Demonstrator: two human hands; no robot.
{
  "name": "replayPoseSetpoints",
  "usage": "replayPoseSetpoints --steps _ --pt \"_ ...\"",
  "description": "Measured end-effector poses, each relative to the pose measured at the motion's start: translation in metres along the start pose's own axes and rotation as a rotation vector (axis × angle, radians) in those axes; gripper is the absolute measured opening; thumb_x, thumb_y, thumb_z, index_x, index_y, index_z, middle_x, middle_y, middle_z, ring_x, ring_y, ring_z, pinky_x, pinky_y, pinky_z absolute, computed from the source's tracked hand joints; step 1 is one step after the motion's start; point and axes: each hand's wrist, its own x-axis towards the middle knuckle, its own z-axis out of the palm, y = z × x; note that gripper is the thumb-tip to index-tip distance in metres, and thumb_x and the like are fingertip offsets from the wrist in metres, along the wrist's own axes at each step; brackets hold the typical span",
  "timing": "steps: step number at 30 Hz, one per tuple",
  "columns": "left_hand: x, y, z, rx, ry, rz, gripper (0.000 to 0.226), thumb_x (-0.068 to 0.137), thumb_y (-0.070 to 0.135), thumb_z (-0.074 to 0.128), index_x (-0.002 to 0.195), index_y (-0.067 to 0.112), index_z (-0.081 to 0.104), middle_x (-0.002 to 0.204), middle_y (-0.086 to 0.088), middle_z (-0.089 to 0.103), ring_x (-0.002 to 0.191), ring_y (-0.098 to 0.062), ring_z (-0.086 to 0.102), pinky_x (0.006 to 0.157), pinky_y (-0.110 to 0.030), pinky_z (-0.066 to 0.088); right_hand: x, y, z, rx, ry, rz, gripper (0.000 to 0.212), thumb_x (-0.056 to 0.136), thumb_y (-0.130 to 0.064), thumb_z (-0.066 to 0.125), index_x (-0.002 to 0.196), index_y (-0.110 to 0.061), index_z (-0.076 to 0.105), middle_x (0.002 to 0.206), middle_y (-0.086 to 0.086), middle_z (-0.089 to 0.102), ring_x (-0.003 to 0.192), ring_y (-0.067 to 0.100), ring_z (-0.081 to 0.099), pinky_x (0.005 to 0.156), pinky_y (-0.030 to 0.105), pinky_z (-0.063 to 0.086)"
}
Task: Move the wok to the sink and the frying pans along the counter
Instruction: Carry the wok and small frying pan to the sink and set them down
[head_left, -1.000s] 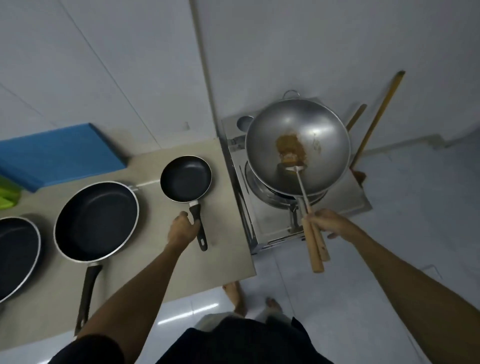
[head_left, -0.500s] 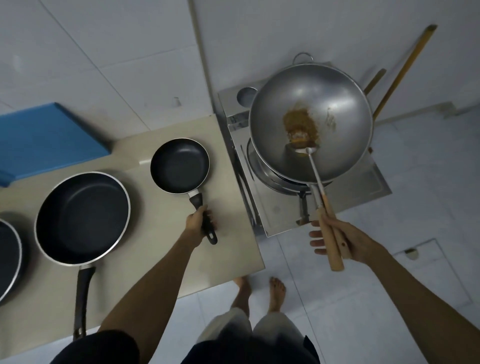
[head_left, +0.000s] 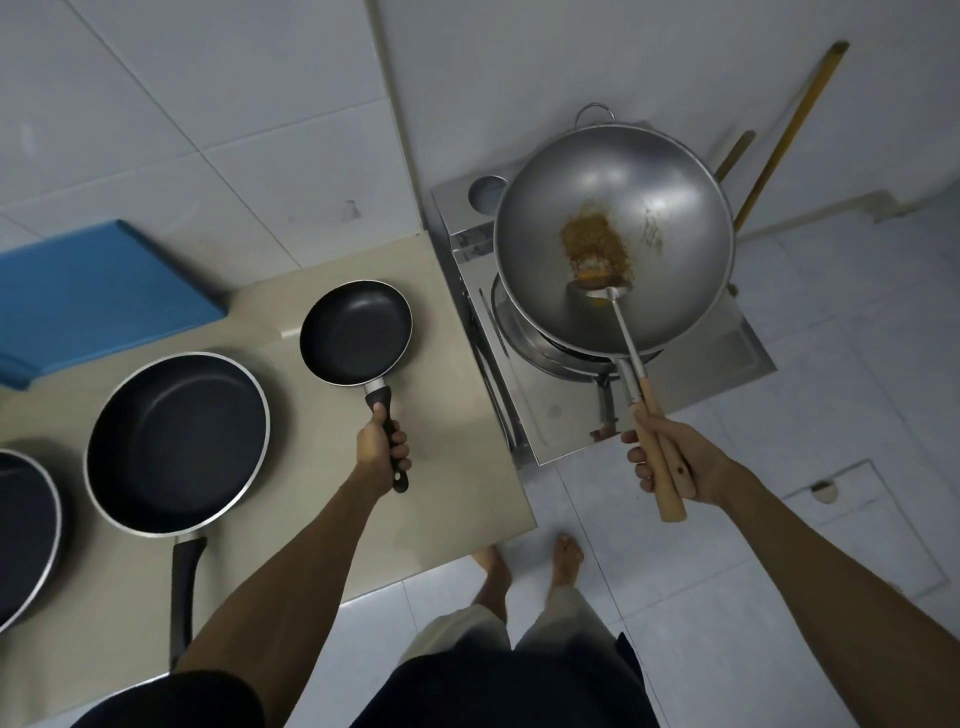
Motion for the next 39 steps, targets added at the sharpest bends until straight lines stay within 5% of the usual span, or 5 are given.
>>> replayPoseSetpoints --steps 4,14,20,39 --pt "-0.014 -0.009 -0.005 0.057 0.041 0.085 0.046 0.102 0.048 0.042 0.066 0.02 0.035 0.056 0.003 0.028 0.036 -0.011 0.022 0.037 -0.021 0.019 -0.002 -0.003 0.007 -0.014 0.04 0.035 0.034 0.089 -0.042 0.071 0.083 -0.011 0.062 0.064 0.008 0.06 0.048 0.02 0.058 0.051 0.031 0.053" --pt "-0.072 -0.015 0.014 0.315 -0.068 0.328 0.046 0.101 0.049 0.045 0.069 0.015 0.04 0.056 0.0 0.034 0.042 -0.014 0.027 0.039 -0.023 0.026 -0.021 -0.002 0.026 -0.303 0.269 -0.113 0.02 0.094 -0.024 0.067 0.085 -0.012 0.056 0.058 0.003 0.052 0.047 0.016 0.048 0.046 0.027 0.043" --pt "-0.109 -0.027 0.045 0.356 -0.095 0.389 0.046 0.101 0.051 0.046 0.073 0.014 0.043 0.055 0.002 0.037 0.042 -0.014 0.029 0.037 -0.023 0.029 -0.034 0.006 0.009 -0.367 0.147 -0.245 0.009 0.098 -0.017 0.061 0.092 -0.009 0.06 0.06 0.004 0.054 0.044 0.015 0.05 0.045 0.028 0.045" --pt "-0.197 -0.108 0.054 0.117 0.13 0.444 0.044 0.1 0.051 0.047 0.076 0.015 0.043 0.056 0.001 0.035 0.043 -0.014 0.027 0.041 -0.024 0.025 -0.087 -0.033 -0.074 -0.793 0.064 -0.278 0.006 0.089 -0.012 0.061 0.087 -0.01 0.055 0.055 0.001 0.052 0.039 0.012 0.043 0.038 0.024 0.038"
